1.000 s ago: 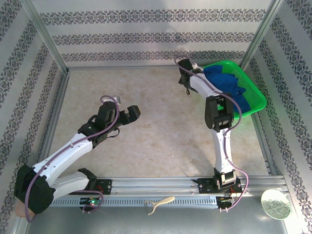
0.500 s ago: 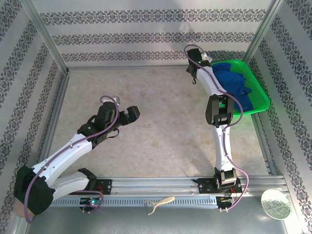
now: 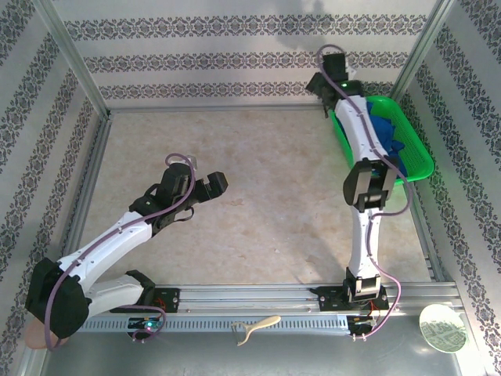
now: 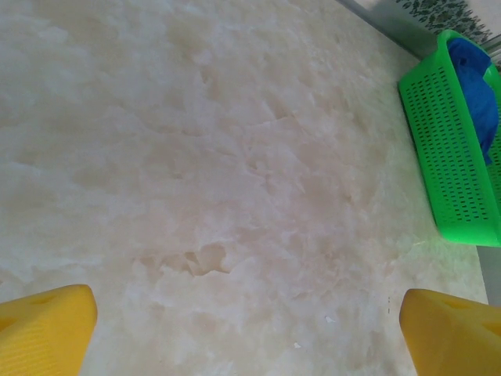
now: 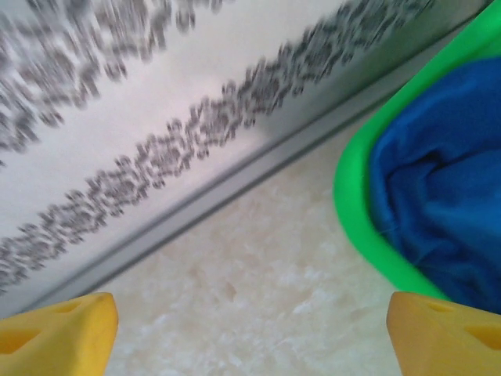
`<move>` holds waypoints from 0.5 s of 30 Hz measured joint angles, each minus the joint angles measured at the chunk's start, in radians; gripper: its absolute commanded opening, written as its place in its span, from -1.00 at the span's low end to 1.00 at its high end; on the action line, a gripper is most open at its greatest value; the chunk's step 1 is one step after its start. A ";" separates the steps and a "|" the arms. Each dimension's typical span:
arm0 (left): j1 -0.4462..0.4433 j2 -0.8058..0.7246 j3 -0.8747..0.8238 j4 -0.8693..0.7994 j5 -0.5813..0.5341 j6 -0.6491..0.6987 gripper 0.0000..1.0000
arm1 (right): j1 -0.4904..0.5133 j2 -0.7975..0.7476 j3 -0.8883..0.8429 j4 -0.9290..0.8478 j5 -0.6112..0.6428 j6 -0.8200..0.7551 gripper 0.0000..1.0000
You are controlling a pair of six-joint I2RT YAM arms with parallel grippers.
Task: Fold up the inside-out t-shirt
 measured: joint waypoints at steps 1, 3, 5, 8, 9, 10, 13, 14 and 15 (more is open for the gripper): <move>0.000 0.000 -0.005 0.010 0.005 0.000 0.99 | -0.018 -0.031 -0.015 -0.002 0.003 0.007 0.86; 0.000 0.000 -0.022 0.035 0.017 -0.002 0.99 | -0.070 -0.090 -0.066 -0.001 0.010 0.030 0.94; 0.000 0.000 -0.038 0.050 0.028 -0.005 0.99 | -0.126 -0.126 -0.134 0.002 0.010 0.055 0.96; 0.000 0.005 -0.043 0.055 0.045 -0.005 0.99 | -0.201 -0.123 -0.228 -0.002 0.008 0.087 0.96; 0.000 0.006 -0.043 0.058 0.050 -0.005 0.99 | -0.220 -0.109 -0.249 -0.010 0.005 0.098 0.96; 0.000 0.008 -0.043 0.060 0.053 -0.005 0.99 | -0.234 -0.092 -0.264 -0.015 0.001 0.109 0.96; 0.000 0.010 -0.043 0.072 0.071 -0.005 0.99 | -0.256 -0.022 -0.279 -0.036 -0.018 0.131 0.97; 0.000 0.010 -0.043 0.077 0.076 -0.005 0.99 | -0.257 0.003 -0.278 -0.040 -0.025 0.137 0.97; 0.000 0.010 -0.043 0.082 0.080 -0.007 0.99 | -0.257 0.025 -0.275 -0.047 -0.029 0.140 0.96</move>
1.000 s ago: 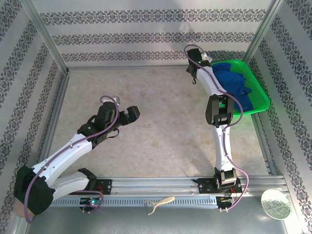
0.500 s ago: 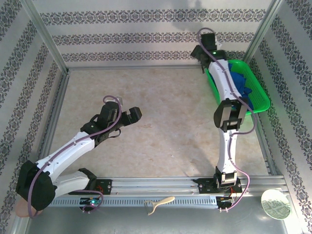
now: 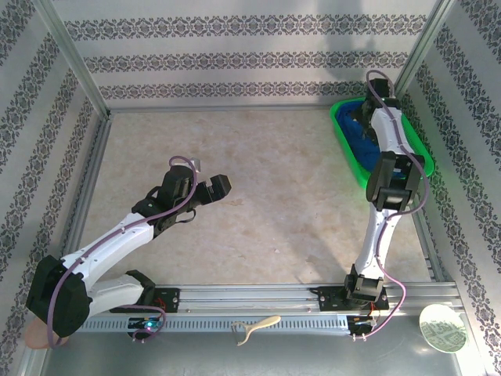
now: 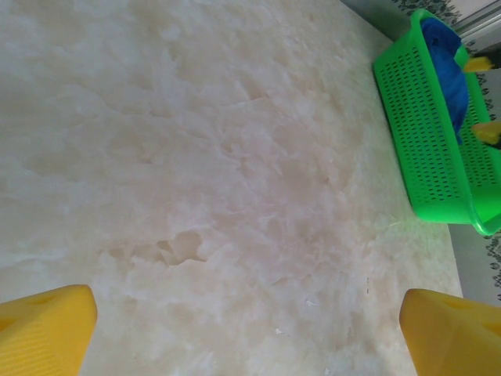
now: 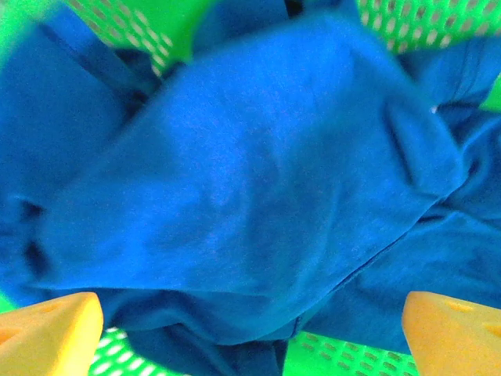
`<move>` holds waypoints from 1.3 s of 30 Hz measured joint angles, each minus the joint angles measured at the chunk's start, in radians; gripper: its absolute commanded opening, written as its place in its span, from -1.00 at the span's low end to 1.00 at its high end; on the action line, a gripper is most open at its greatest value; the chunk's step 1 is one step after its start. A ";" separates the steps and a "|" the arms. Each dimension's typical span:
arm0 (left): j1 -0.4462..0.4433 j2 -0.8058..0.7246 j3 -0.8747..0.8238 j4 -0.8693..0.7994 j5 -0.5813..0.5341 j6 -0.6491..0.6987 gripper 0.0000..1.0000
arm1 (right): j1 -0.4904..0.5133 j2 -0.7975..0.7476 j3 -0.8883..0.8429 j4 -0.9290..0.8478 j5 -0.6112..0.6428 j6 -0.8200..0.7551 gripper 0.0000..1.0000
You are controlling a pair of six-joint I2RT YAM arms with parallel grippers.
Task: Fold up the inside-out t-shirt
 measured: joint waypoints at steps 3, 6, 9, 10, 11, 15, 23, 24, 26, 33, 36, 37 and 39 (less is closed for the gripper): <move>0.000 0.000 -0.002 0.010 0.005 -0.007 0.99 | 0.000 0.071 0.042 -0.031 -0.017 0.010 0.85; 0.000 -0.002 -0.007 0.014 0.005 -0.013 0.99 | 0.000 0.124 0.086 -0.040 -0.041 0.027 0.17; 0.000 -0.003 -0.011 0.014 0.004 -0.013 0.99 | 0.000 0.141 0.102 -0.040 -0.076 0.036 -0.82; 0.000 -0.003 -0.011 0.014 0.004 -0.013 0.99 | -0.002 0.141 0.102 -0.040 -0.085 0.036 -1.00; 0.000 -0.004 -0.012 0.014 0.004 -0.013 0.99 | -0.002 0.137 0.098 -0.032 -0.095 0.034 -1.00; 0.000 -0.004 -0.012 0.014 0.004 -0.013 0.99 | 0.001 0.037 -0.039 0.066 -0.113 0.019 -1.00; 0.000 -0.013 -0.009 0.010 0.003 -0.012 0.99 | 0.070 -0.388 -0.214 0.239 -0.095 -0.031 -1.00; 0.000 -0.015 -0.006 0.005 0.003 -0.011 0.99 | 0.088 -0.442 -0.213 0.261 -0.096 -0.037 -1.00; 0.000 -0.024 0.006 -0.010 -0.003 -0.008 0.99 | 0.121 -0.523 -0.201 0.282 -0.112 -0.051 -1.00; 0.000 -0.080 0.071 -0.051 -0.034 0.030 0.99 | 0.282 -0.660 -0.028 0.286 -0.238 -0.058 -1.00; 0.000 -0.102 0.089 -0.059 -0.043 0.041 0.99 | 0.378 -0.671 0.052 0.280 -0.272 -0.057 -1.00; 0.000 -0.110 0.092 -0.059 -0.047 0.044 0.99 | 0.416 -0.671 0.080 0.275 -0.282 -0.055 -1.00; 0.000 -0.119 0.093 -0.059 -0.050 0.045 0.99 | 0.471 -0.668 0.122 0.262 -0.298 -0.051 -1.00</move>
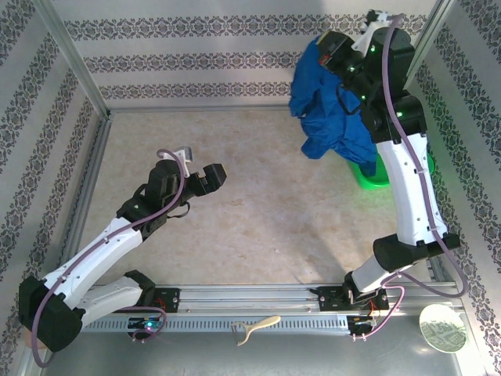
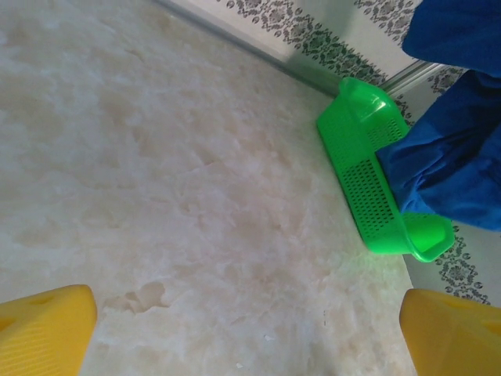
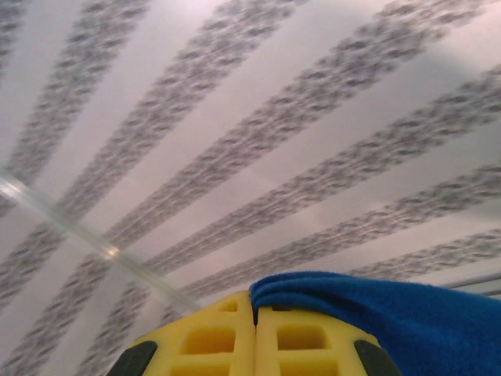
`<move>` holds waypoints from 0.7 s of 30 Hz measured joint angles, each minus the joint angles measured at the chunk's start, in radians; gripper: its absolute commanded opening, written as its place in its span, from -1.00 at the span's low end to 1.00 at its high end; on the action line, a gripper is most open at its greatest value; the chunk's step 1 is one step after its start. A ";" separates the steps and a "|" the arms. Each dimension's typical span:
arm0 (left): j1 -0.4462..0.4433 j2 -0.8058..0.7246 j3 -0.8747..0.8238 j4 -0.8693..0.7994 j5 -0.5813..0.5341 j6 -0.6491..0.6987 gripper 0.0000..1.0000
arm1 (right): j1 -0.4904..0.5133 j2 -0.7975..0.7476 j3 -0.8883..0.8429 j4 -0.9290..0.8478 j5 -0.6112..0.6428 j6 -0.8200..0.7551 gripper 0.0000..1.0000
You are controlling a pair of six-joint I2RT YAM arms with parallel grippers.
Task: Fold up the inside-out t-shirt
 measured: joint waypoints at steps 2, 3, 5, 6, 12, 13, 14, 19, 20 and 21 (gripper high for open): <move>0.000 -0.002 0.000 0.000 0.000 0.000 0.99 | 0.048 0.011 0.040 -0.008 -0.016 0.009 -1.00; 0.000 -0.002 0.000 0.000 0.001 0.000 0.99 | 0.068 0.018 0.053 -0.007 -0.020 0.018 -1.00; 0.000 -0.002 0.000 0.001 0.001 -0.001 0.99 | 0.097 0.033 0.058 -0.002 -0.027 0.031 -1.00; 0.000 -0.002 0.000 0.001 0.001 -0.001 0.99 | 0.111 0.042 0.051 0.003 -0.027 0.040 -1.00; 0.000 -0.002 -0.001 0.000 -0.007 0.000 0.99 | 0.194 0.135 -0.078 0.071 -0.048 0.121 -1.00; 0.000 -0.002 -0.001 0.000 -0.012 0.000 0.99 | 0.204 0.165 -0.084 0.075 -0.053 0.126 -0.70; 0.000 -0.002 -0.001 -0.001 -0.016 0.001 0.99 | 0.212 0.199 -0.090 0.079 -0.059 0.129 -0.06; 0.006 -0.006 0.001 -0.066 -0.068 0.003 0.99 | 0.211 0.400 -0.048 -0.015 -0.102 0.023 0.57; 0.010 -0.006 0.003 -0.090 -0.080 0.003 0.99 | 0.209 0.400 -0.099 -0.023 -0.097 -0.007 0.59; 0.014 -0.008 0.007 -0.119 -0.090 0.005 0.99 | 0.209 0.378 -0.191 -0.020 -0.084 -0.038 0.59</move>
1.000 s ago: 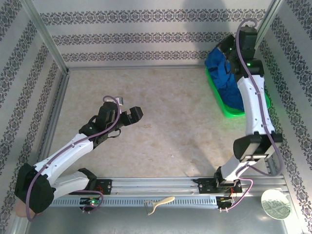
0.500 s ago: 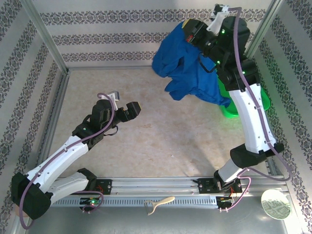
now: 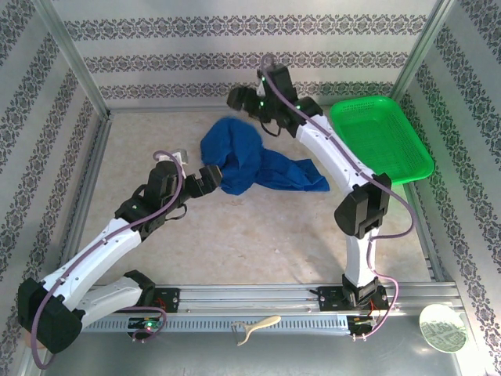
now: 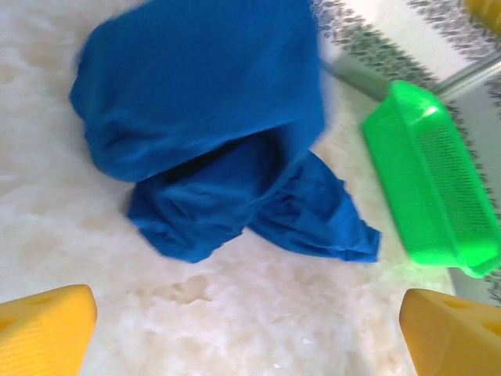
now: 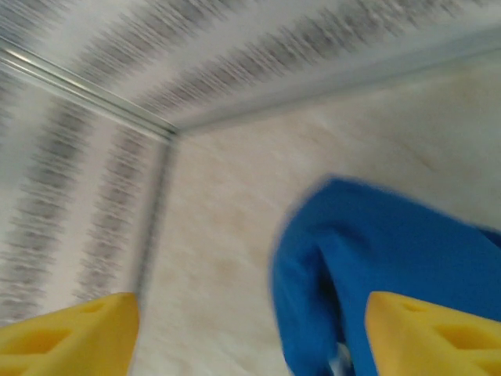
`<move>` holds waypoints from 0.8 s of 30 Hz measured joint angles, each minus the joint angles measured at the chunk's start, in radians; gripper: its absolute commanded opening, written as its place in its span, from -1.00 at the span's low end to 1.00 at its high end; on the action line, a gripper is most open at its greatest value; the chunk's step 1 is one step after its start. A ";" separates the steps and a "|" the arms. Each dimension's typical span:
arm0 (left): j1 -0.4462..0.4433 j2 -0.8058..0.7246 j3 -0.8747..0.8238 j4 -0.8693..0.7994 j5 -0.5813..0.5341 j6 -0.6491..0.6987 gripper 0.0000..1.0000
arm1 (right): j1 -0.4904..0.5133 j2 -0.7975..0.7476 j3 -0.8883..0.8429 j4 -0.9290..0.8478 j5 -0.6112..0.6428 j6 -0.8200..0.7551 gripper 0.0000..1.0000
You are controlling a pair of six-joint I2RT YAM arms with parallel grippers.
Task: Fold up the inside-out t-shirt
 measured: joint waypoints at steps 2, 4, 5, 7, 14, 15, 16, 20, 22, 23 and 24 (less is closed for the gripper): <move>0.012 -0.006 0.006 -0.048 -0.012 0.011 0.99 | 0.006 -0.084 -0.216 0.007 0.044 -0.041 0.57; 0.032 -0.013 0.014 -0.093 -0.020 0.024 0.99 | 0.028 -0.199 -0.438 0.003 0.087 -0.061 0.57; 0.047 -0.014 0.018 -0.108 -0.021 0.031 0.99 | 0.045 -0.253 -0.526 0.010 0.107 -0.068 0.57; 0.080 -0.010 0.025 -0.130 -0.016 0.039 0.99 | 0.087 -0.340 -0.661 0.040 0.137 -0.071 0.57; 0.232 0.118 0.056 -0.145 0.053 0.058 0.99 | 0.220 -0.245 -0.782 0.195 0.177 -0.040 0.60; 0.244 0.132 0.064 -0.151 0.058 0.065 0.99 | 0.231 -0.204 -0.766 0.200 0.184 -0.037 0.60; 0.254 0.148 0.077 -0.159 0.062 0.074 0.99 | 0.242 -0.150 -0.740 0.203 0.194 -0.032 0.60; 0.271 0.175 0.129 -0.173 0.077 0.105 0.99 | 0.260 0.023 -0.626 0.211 0.222 0.005 0.61; 0.274 0.174 0.141 -0.173 0.084 0.113 0.99 | 0.259 0.087 -0.563 0.207 0.237 0.018 0.55; 0.275 0.173 0.143 -0.173 0.085 0.114 0.99 | 0.259 0.116 -0.528 0.204 0.245 0.025 0.45; 0.276 0.172 0.143 -0.173 0.089 0.116 0.99 | 0.259 0.140 -0.495 0.201 0.253 0.034 0.27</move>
